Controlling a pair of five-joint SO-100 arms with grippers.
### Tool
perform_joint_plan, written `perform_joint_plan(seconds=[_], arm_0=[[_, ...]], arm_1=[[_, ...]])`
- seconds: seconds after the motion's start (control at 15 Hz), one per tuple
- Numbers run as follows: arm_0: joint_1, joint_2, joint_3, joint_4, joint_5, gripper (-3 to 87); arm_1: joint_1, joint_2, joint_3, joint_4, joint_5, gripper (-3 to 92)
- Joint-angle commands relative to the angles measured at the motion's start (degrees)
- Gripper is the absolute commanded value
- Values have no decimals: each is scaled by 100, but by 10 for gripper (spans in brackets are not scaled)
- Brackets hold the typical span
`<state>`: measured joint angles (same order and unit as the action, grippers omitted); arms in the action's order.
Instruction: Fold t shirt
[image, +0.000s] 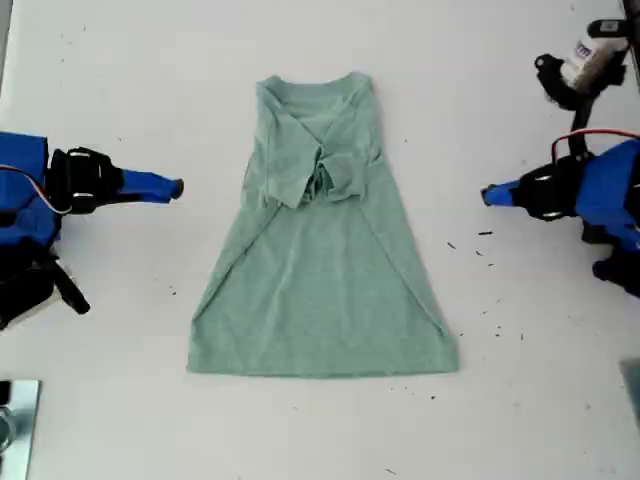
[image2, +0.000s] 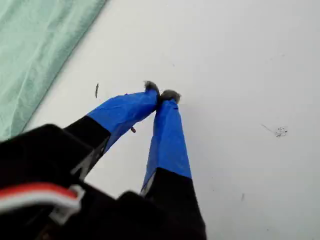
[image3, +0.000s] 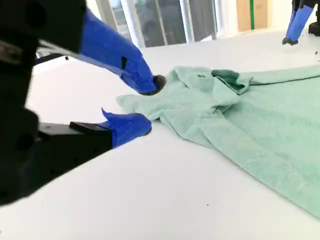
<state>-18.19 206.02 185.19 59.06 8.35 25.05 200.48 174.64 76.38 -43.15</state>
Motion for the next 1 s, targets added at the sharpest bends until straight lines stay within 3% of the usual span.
perform_joint_plan(seconds=[0.0,0.93], arm_0=[[62,44,53,9,-70,93],[62,44,53,9,-70,108]], arm_1=[[44,26,343,9,-62,25],[44,26,343,9,-62,25]])
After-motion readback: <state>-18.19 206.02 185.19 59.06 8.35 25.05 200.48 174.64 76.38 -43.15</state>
